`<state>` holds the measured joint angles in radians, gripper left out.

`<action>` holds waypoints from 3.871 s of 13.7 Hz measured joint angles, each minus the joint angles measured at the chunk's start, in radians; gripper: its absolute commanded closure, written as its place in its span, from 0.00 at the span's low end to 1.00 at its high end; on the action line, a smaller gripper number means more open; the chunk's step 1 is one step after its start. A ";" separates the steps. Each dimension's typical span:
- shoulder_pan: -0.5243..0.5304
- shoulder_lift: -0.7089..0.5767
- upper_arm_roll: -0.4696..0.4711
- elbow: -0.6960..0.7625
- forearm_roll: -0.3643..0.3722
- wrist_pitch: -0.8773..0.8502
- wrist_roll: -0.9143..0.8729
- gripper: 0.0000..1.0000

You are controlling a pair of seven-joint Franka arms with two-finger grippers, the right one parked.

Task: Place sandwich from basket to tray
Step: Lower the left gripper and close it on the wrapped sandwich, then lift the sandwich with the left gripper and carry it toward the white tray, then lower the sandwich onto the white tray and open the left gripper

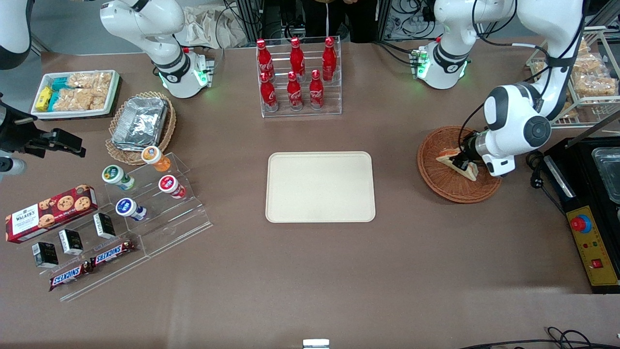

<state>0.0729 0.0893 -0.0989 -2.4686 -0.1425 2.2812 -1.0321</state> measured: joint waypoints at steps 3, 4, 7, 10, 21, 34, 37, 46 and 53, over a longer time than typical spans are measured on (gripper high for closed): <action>0.000 -0.017 0.000 0.017 0.000 -0.031 0.001 0.72; 0.000 -0.030 0.000 0.029 0.000 -0.061 0.001 0.72; 0.000 -0.079 -0.001 0.078 0.001 -0.156 0.002 0.72; 0.000 -0.119 -0.001 0.175 0.006 -0.287 0.005 0.72; -0.008 -0.130 -0.083 0.510 0.041 -0.554 0.226 0.70; -0.133 0.141 -0.320 0.616 0.048 -0.407 0.287 0.70; -0.187 0.236 -0.321 0.617 0.114 -0.338 0.258 0.69; -0.291 0.402 -0.321 0.623 0.226 -0.216 0.204 0.70; -0.302 0.449 -0.320 0.626 0.235 -0.176 0.203 0.70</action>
<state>-0.2293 0.5380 -0.4193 -1.8423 0.0928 2.1048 -0.8294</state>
